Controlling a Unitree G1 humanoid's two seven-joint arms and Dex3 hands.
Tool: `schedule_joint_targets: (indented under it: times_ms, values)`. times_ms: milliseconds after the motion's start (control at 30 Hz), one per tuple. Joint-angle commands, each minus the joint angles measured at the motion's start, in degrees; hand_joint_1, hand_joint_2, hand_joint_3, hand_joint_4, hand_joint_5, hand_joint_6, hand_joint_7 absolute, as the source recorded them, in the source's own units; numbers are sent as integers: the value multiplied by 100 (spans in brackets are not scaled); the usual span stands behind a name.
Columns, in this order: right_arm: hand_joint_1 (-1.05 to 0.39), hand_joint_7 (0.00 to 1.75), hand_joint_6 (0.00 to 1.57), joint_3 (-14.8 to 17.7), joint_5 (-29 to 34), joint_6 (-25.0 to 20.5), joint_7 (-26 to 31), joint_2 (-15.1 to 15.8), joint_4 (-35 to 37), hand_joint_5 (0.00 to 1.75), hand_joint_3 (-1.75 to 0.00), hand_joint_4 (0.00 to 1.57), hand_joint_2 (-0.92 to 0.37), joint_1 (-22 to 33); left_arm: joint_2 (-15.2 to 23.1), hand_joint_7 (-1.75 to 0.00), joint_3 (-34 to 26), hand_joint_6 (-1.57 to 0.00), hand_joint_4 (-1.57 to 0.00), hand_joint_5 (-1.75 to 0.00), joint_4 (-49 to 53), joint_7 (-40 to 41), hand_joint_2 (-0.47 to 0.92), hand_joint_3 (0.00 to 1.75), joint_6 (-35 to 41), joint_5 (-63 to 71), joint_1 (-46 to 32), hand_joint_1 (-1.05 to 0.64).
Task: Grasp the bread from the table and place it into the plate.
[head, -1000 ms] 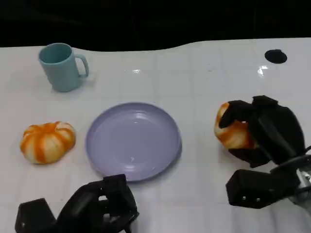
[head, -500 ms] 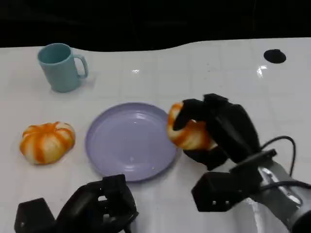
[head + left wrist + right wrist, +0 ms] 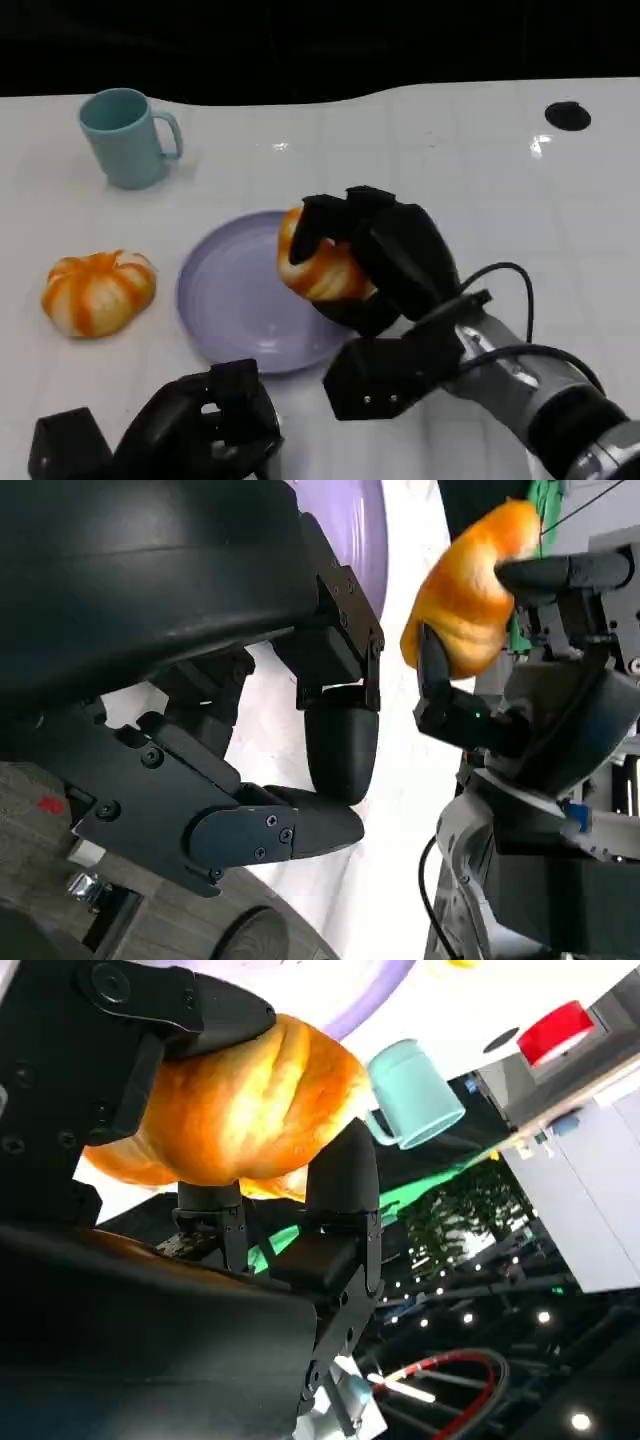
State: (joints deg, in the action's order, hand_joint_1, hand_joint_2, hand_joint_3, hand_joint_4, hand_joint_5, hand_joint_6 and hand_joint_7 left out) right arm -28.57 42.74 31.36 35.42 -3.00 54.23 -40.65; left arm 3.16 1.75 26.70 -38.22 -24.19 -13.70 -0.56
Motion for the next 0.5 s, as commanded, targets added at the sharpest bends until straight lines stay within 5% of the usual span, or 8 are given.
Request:
schedule_joint_targets:
  times_ms: [33,200,300,333,400,500]
  values:
    - [-10,153,81,-31,-41,-77,82,-101,207,175,-140,92,-25,-223,93,-137,-47,-77,-81,-175,-13,-38,61,71,16,-37,-28,-52]
    - [-23,73,71,-111,-74,-260,-394,-91,225,123,-82,63,-53,-263,96,-138,-38,-77,-80,-175,-79,-9,62,71,65,-20,-57,-51]
    - [-31,44,57,-170,-97,-310,-813,-30,153,84,-61,42,-66,-250,102,-138,-34,-77,-79,-175,-52,-3,62,71,-28,25,-66,-52]
    - [-37,31,53,-175,-109,-342,-961,-11,116,69,-42,35,-76,-238,102,-138,-33,-77,-79,-175,-70,4,62,71,-19,26,-76,-52]
    - [-46,16,45,-175,-119,-441,-1233,29,7,60,-20,23,-89,-200,102,-139,-32,-76,-79,-175,-100,2,62,70,-3,17,-91,-52]
    - [-54,9,38,-156,-153,-598,-1614,87,-224,55,-16,12,-92,-103,107,-139,-24,-76,-79,-175,-151,24,62,70,61,22,-110,-51]
